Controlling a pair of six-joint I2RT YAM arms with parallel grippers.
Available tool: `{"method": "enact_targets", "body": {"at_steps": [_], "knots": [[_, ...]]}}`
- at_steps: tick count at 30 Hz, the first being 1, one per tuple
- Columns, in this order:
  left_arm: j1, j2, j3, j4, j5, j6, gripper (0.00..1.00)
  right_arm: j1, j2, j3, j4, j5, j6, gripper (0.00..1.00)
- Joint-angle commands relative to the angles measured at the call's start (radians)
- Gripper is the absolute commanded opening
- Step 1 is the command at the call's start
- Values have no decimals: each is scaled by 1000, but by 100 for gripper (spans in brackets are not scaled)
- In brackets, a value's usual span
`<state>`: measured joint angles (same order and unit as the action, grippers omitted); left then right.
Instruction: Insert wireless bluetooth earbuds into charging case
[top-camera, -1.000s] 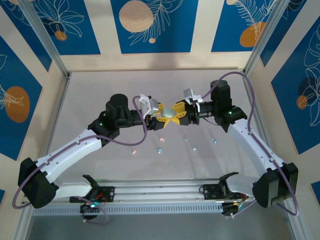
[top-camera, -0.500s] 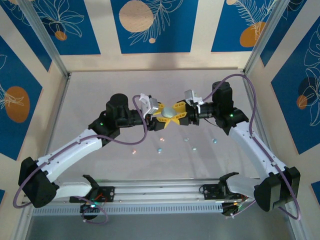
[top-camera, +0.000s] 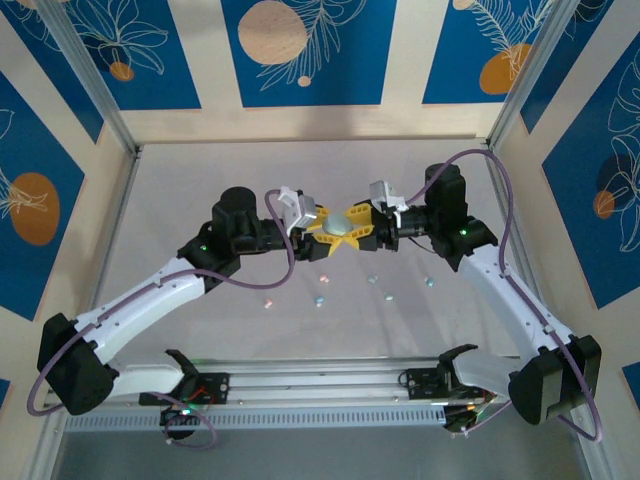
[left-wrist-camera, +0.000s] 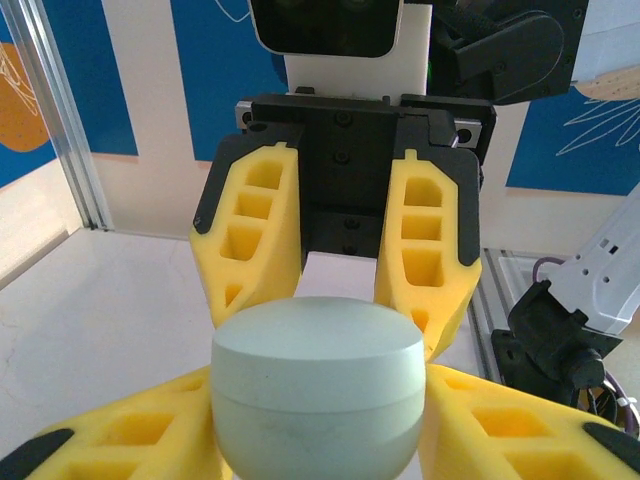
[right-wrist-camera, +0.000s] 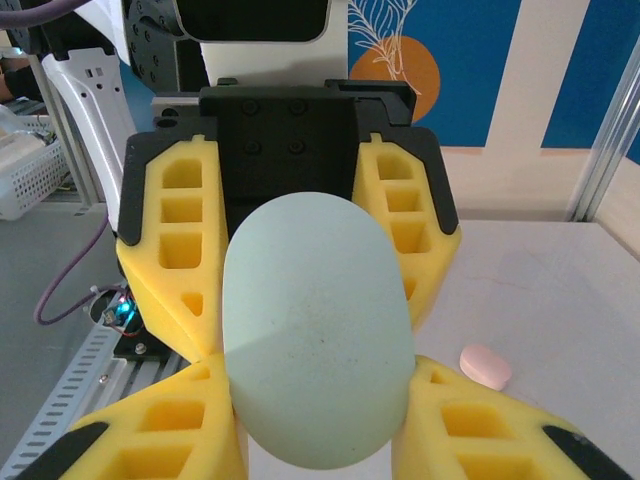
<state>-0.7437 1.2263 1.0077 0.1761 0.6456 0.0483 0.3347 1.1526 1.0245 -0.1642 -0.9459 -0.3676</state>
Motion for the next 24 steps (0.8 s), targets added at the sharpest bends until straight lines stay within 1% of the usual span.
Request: {"method": "enact_targets", "body": {"at_steps": [1, 8, 11, 13, 21, 24], "knots": [[-9, -2, -6, 48, 78, -20, 48, 7, -8, -15, 17, 36, -33, 32], [-9, -2, -9, 48, 65, -19, 48, 4, -10, -18, 12, 33, -37, 32], [-8, 1, -8, 46, 66, -18, 42, 4, -10, -20, 18, 31, -28, 32], [-9, 7, 0, 35, 75, -16, 40, 4, -10, -20, 23, 31, -24, 32], [-8, 15, 2, 65, 80, -36, 45, 13, -7, -18, -10, 49, -54, 32], [-9, 20, 0, 71, 86, -43, 44, 13, -7, -18, -9, 50, -55, 32]]}}
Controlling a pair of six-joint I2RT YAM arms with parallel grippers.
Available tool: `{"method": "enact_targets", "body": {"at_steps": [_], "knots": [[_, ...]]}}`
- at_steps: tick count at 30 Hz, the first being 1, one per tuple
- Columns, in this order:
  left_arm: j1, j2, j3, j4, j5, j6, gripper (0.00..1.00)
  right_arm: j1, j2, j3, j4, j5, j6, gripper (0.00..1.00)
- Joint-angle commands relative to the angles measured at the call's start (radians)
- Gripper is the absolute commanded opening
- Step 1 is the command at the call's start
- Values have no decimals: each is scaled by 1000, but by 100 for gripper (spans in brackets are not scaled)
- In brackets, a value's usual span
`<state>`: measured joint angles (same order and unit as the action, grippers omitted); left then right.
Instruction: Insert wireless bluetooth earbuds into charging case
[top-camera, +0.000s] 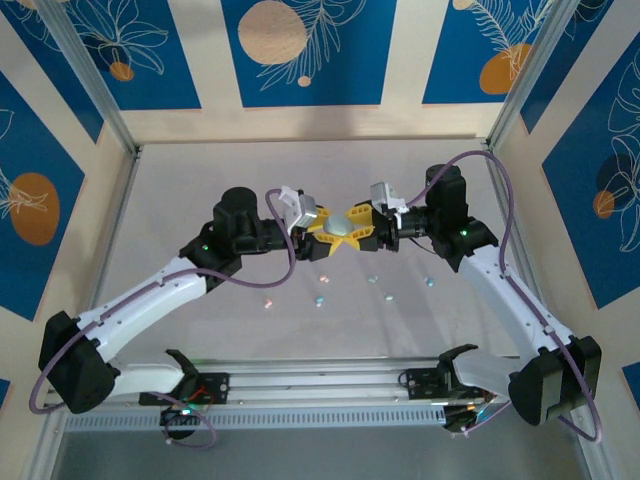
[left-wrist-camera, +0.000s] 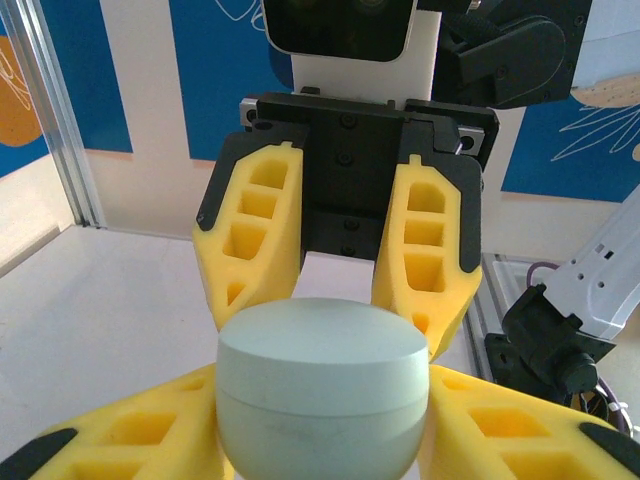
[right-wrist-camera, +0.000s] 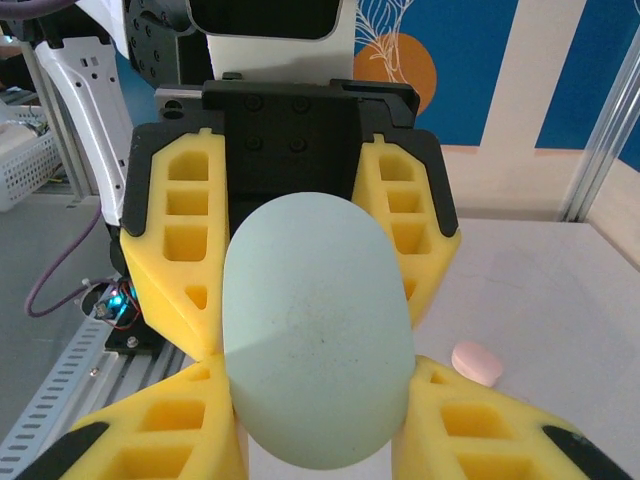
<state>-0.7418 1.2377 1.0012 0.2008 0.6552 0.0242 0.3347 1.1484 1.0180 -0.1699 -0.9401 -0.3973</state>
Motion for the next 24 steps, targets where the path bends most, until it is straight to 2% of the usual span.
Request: {"method": "enact_targets", "body": {"at_steps": [1, 6, 13, 16, 20, 24], "knots": [[-11, 9, 8, 46, 79, -21, 44, 14, -2, -12, -3, 43, -26, 32], [-11, 11, 7, 61, 89, -35, 41, 18, 0, -13, -9, 53, -41, 32], [-11, 15, -2, 63, 86, -30, 29, 23, -3, -3, -37, 62, -49, 36], [-11, 12, -27, 86, 83, -23, 26, -1, 3, 12, -30, 29, 36, 42], [-10, 4, -61, 120, 84, -14, 23, -60, 37, 58, -41, -83, 180, 49], [-11, 8, -68, 140, 108, -12, 22, -82, 87, 136, -129, -116, 230, 53]]}}
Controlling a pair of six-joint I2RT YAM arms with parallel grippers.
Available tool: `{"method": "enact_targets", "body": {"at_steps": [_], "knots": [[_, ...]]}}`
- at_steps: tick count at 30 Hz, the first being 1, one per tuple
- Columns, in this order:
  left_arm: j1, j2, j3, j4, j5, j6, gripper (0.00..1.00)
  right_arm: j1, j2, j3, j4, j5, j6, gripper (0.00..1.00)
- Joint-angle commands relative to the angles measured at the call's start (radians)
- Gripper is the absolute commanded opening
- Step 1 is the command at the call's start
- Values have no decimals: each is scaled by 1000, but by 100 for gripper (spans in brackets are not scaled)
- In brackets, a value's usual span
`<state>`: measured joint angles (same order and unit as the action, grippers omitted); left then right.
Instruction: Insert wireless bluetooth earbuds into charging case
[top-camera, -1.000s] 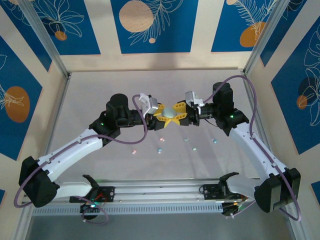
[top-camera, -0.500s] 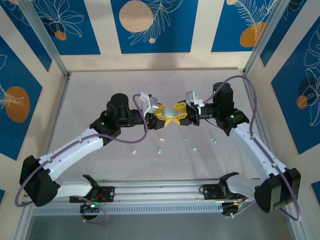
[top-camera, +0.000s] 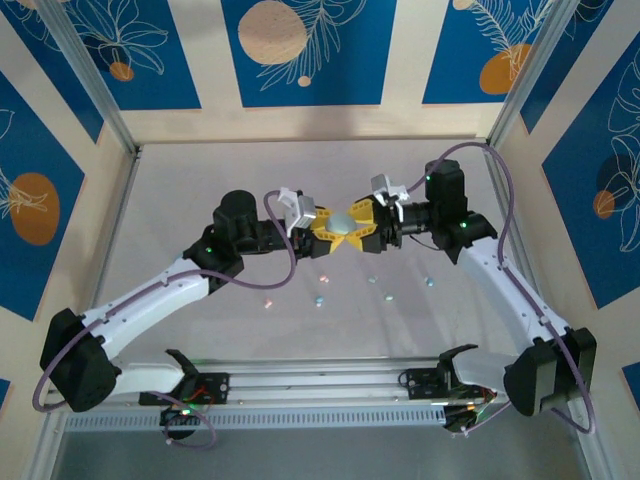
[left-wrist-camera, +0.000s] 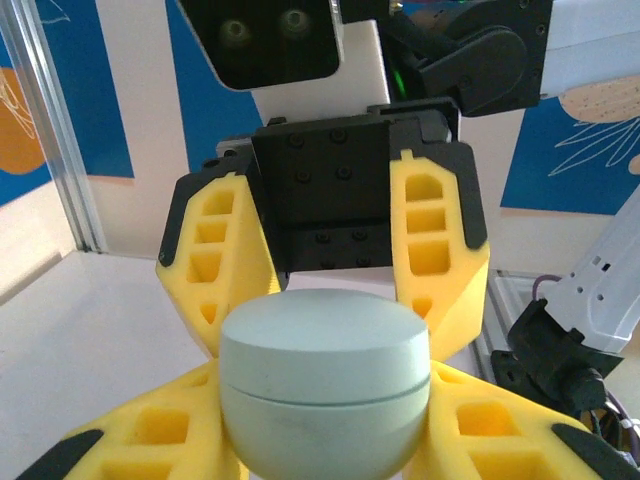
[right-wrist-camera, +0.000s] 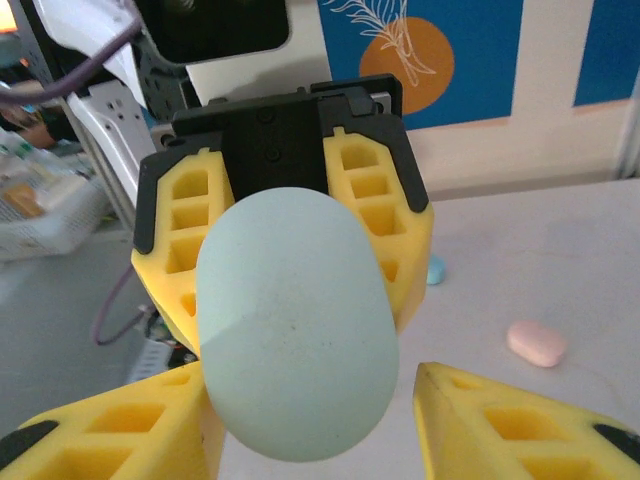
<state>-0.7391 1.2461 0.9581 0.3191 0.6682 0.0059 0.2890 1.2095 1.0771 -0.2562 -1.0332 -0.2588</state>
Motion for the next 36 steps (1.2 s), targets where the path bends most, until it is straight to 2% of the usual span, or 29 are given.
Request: {"method": "enact_targets", "body": {"at_steps": [1, 7, 10, 13, 19, 24, 28, 30, 34, 36], "knots": [[-13, 1, -24, 25, 99, 3, 22, -37, 37, 89, -55, -23, 99, 53], [-14, 4, -31, 42, 107, -12, 22, -40, 65, 104, 1, 17, 199, 54], [-14, 2, -46, 88, 96, -38, 22, -38, 72, 104, 26, 64, 240, 54], [-14, 6, -65, 148, 76, -76, 22, -35, 69, 100, 32, 56, 239, 53], [-14, 30, -76, 229, 82, -135, 23, -7, 76, 119, -36, -22, 146, 42], [-13, 39, -74, 242, 90, -155, 25, 5, 69, 118, -46, 32, 112, 34], [-13, 40, -78, 234, 97, -157, 27, 9, 47, 101, -9, 73, 104, 23], [-13, 41, -79, 234, 102, -160, 28, 12, 34, 94, -8, 95, 85, 20], [-14, 43, -81, 233, 107, -160, 29, 14, 13, 81, -3, 95, 44, 11], [-13, 44, -79, 233, 108, -160, 29, 13, 7, 77, -6, 86, 22, 10]]}}
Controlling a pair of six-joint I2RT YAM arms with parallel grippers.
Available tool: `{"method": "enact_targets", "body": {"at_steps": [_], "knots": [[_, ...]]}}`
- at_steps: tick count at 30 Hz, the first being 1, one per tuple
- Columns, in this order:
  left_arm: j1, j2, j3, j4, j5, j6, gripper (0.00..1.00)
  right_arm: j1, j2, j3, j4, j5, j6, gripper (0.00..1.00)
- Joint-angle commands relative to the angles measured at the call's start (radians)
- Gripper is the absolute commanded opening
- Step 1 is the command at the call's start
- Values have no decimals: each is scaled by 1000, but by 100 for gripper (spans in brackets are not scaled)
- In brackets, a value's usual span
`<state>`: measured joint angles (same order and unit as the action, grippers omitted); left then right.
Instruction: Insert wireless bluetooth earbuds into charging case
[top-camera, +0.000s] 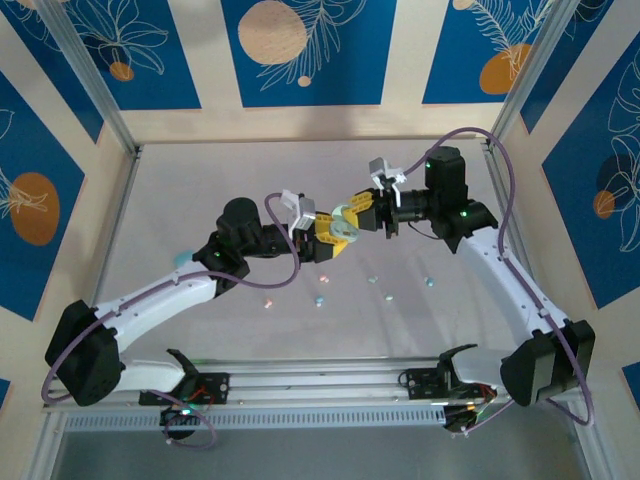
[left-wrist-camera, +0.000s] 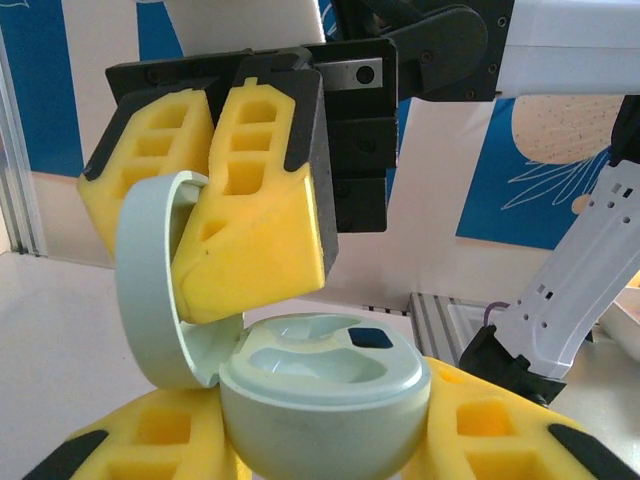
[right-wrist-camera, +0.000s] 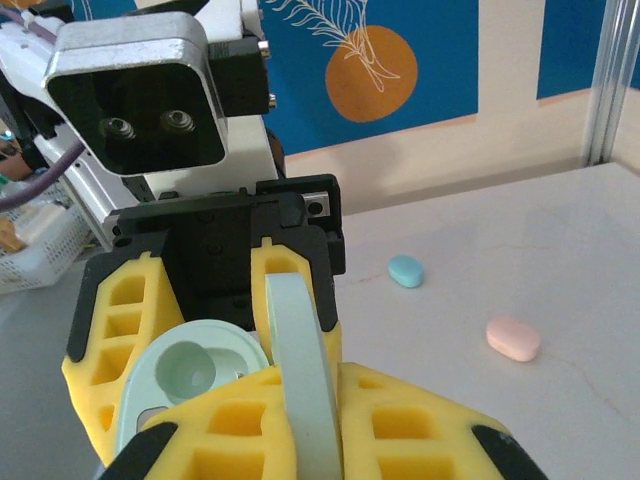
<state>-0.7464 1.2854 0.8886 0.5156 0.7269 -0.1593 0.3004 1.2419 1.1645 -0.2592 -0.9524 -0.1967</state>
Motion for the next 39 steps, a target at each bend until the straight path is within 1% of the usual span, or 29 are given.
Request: {"method": "enact_targets", "body": {"at_steps": [1, 3, 5, 9, 13, 20, 24, 27, 32, 39], "knots": [[-6, 5, -10, 37, 48, 4, 29, 2, -28, -14, -6, 3, -50, 10], [-7, 6, -10, 35, 48, 7, 29, 3, -33, -17, -12, -5, -74, 6], [-6, 6, -10, 31, 43, 11, 30, 3, -36, -17, -11, 2, -81, 5], [-7, 9, -9, 29, 36, 11, 36, 8, -42, -17, -8, 17, -93, 0], [-7, 17, -2, 23, 28, 10, 46, 19, -53, -26, -8, 41, -116, 0], [-7, 32, 11, 9, 22, 10, 54, 29, -65, -35, 0, 82, -116, 0], [-6, 42, 21, 41, 32, -19, 60, 41, -72, -43, -1, 119, -134, 0], [-7, 46, 24, 52, 31, -35, 63, 54, -79, -52, 3, 161, -154, 0], [-7, 53, 27, 55, 20, -42, 62, 66, -84, -54, 3, 193, -167, 0], [-6, 59, 32, 35, 17, -38, 49, 71, -84, -55, 5, 198, -167, 0]]}}
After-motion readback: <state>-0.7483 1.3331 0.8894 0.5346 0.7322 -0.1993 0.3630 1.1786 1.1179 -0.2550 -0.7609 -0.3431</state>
